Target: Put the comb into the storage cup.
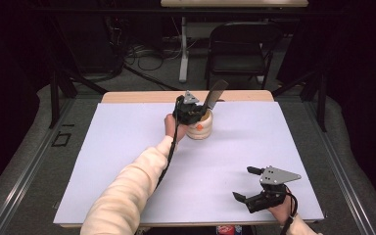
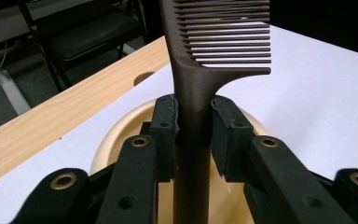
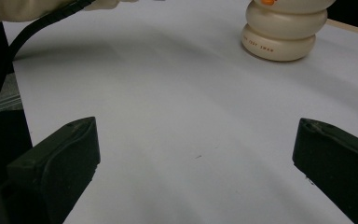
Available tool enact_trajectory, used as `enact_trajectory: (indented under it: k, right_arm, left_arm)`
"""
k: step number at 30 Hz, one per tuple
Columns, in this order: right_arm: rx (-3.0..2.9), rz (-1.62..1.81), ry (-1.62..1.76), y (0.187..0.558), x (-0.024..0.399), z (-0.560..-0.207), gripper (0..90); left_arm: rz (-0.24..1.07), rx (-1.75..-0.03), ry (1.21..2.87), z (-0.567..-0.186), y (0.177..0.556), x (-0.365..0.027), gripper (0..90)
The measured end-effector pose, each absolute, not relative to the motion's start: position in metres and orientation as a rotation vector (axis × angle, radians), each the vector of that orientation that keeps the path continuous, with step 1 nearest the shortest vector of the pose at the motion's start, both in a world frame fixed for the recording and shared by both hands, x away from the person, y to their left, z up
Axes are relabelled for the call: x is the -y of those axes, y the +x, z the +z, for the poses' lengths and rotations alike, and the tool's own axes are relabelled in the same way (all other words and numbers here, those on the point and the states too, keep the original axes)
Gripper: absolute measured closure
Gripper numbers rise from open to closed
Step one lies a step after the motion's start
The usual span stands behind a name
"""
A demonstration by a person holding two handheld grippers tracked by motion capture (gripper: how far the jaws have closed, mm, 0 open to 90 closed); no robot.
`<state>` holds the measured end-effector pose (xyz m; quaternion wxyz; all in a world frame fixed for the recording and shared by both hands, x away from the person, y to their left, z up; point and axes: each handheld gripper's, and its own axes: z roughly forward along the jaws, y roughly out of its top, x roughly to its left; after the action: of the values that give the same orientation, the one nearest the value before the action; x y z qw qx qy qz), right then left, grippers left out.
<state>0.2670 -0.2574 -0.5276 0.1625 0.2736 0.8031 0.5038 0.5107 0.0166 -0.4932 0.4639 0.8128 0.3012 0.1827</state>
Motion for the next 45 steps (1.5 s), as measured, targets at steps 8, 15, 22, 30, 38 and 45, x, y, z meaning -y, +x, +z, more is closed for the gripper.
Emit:
enact_trajectory:
  k: [8,15,22,30,38,45]
  right_arm:
    - [-2.291,1.436,0.781,0.267,0.257,-0.527,0.1]
    - [-2.29,1.435,0.781,0.266,0.257,-0.527,0.1]
    - [-2.29,1.435,0.781,0.267,0.257,-0.527,0.1]
    - [-2.29,1.431,0.787,0.267,0.257,-0.527,0.1]
    - [-2.289,1.43,0.788,0.267,0.257,-0.527,0.1]
    - [-2.29,1.428,0.789,0.267,0.257,-0.527,0.1]
  left_arm:
    - [0.453,-0.726,2.006,-0.492,0.51,-0.017,70.0]
    - [0.434,-0.72,2.015,-0.488,0.51,-0.021,56.8]
    - [0.428,-0.714,2.014,-0.481,0.507,-0.026,40.1]
    - [0.426,-0.711,2.042,-0.469,0.5,-0.037,22.3]
    - [0.452,-0.699,2.072,-0.461,0.491,-0.05,10.8]
    - [0.445,-0.707,2.094,-0.457,0.485,-0.059,4.4]
